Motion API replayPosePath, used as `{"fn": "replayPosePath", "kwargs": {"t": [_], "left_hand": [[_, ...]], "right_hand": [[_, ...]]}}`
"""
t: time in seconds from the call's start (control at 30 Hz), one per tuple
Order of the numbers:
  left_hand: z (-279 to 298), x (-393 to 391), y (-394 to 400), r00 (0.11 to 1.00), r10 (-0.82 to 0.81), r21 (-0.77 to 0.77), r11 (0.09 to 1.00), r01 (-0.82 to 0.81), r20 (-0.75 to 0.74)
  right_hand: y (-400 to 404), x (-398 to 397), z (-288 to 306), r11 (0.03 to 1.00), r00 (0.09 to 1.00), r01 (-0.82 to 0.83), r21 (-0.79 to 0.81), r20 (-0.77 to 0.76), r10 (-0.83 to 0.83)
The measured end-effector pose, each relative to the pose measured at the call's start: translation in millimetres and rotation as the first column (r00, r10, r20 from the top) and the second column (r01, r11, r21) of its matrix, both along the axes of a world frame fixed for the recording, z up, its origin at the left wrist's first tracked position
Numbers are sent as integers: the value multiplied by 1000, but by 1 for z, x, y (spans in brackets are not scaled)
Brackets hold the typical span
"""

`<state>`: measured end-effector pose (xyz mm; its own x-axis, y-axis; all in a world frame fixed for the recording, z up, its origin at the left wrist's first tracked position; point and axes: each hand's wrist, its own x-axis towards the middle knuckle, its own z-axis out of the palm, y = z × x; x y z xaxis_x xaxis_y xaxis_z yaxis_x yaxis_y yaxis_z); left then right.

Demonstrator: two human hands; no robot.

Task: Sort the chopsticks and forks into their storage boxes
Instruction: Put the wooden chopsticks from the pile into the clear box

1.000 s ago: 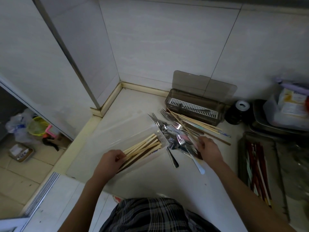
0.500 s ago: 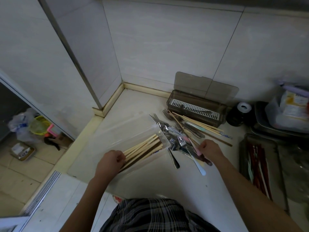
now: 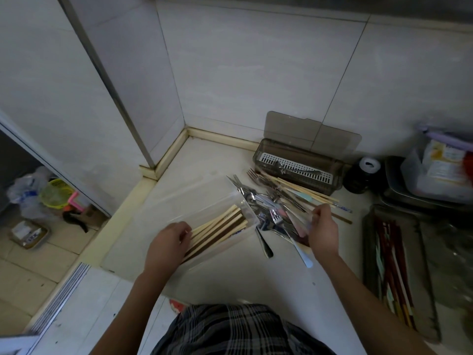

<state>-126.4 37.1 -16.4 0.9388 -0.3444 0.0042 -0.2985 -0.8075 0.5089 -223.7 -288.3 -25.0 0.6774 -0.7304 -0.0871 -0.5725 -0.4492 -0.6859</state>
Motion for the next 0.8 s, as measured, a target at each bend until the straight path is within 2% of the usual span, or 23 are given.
{"fn": "replayPosePath", "kwargs": {"t": [0.07, 0.13, 0.2, 0.27, 0.33, 0.43, 0.5, 0.57, 0.67, 0.8], "left_hand": [[7, -2, -8, 998, 4, -34, 999, -1, 68], [16, -5, -19, 972, -23, -54, 998, 37, 234], [27, -5, -30, 892, -96, -22, 993, 117, 442], [36, -3, -42, 818, -186, 41, 980, 196, 545], [41, -2, -53, 820, -281, 109, 959, 262, 499], [37, -7, -64, 894, -399, 90, 917, 389, 202], [31, -10, -63, 923, -384, 20, 923, 384, 20], [26, -8, -57, 940, -341, -55, 939, 339, -29], [19, -3, -39, 963, -260, -105, 962, 252, -65], [11, 3, -18, 989, -139, -59, 989, 136, -52]], "right_hand": [[2, -3, 3, 998, 990, 6, -54, 140, 2], [5, -3, 4, 987, 973, -112, -117, 189, 133], [7, 2, 5, 944, 925, -257, -209, 229, 303], [13, 7, 9, 883, 859, -382, -274, 246, 448], [24, 11, 17, 840, 812, -470, -269, 241, 531], [38, 15, 29, 818, 768, -538, -205, 280, 576], [40, 16, 28, 813, 767, -556, -173, 271, 582], [32, 16, 22, 836, 803, -522, -169, 232, 549], [4, 14, 12, 903, 888, -382, -197, 192, 417], [-51, 3, -8, 926, 966, -255, -277, -39, 254]]}}
